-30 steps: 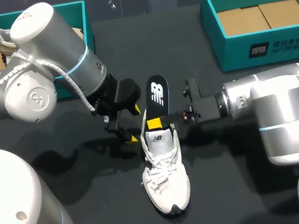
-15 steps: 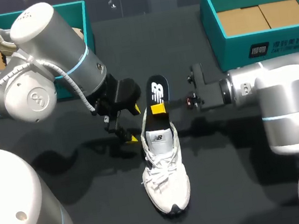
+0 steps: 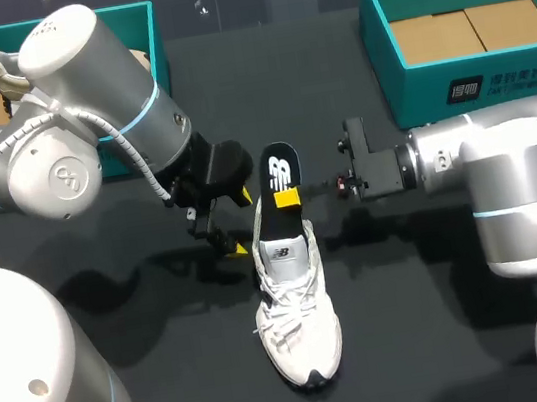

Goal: Take the shoe out of the shoebox, open the shoe tongue, remove and reinsert the insole, then place the shoe into the shoebox

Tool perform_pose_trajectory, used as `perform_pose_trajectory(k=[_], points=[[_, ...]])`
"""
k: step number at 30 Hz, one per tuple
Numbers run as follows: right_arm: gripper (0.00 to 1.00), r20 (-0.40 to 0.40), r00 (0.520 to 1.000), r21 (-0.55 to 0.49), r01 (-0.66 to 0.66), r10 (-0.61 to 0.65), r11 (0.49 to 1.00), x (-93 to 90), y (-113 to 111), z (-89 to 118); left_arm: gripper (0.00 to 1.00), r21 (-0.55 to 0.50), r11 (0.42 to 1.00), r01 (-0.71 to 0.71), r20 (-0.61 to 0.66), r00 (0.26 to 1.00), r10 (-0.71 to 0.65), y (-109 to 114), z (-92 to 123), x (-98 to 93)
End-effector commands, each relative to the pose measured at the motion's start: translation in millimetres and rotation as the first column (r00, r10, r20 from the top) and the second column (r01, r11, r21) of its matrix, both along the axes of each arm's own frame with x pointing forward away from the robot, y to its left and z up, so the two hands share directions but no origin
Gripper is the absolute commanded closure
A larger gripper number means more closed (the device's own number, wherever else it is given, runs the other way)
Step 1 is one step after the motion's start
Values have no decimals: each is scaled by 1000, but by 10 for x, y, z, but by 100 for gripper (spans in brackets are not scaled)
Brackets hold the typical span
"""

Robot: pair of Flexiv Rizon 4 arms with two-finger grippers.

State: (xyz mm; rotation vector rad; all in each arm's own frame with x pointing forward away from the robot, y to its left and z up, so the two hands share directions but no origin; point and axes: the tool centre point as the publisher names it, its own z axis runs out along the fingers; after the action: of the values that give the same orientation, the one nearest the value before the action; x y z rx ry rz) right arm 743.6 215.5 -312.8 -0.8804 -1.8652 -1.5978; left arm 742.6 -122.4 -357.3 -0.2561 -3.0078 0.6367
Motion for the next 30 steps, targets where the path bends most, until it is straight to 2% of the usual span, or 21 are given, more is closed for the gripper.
perform_pose_trajectory(k=[1, 15, 24, 25, 26, 30], points=[[100, -24, 999, -27, -30, 29, 999, -52, 65, -71, 0, 1, 1000, 1, 0, 1000, -1, -1, -2, 2], [100, -100, 994, -40, -54, 50, 998, -285, 126, -283, 0, 1, 1000, 1, 0, 1000, -1, -1, -2, 2], [100, -81, 996, -39, -40, 37, 998, -328, 119, -238, 0, 1, 1000, 1, 0, 1000, -1, -1, -2, 2], [92, -72, 997, -34, -33, 31, 999, -317, 113, -221, 0, 1, 1000, 1, 0, 1000, -1, -1, -2, 2], [73, -62, 998, -29, -27, 25, 999, -304, 107, -202, 0, 1, 1000, 1, 0, 1000, -1, -1, -2, 2], [61, -23, 1000, -11, -9, 8, 1000, -238, 83, -133, 0, 1, 1000, 1, 0, 1000, -1, -1, -2, 2]])
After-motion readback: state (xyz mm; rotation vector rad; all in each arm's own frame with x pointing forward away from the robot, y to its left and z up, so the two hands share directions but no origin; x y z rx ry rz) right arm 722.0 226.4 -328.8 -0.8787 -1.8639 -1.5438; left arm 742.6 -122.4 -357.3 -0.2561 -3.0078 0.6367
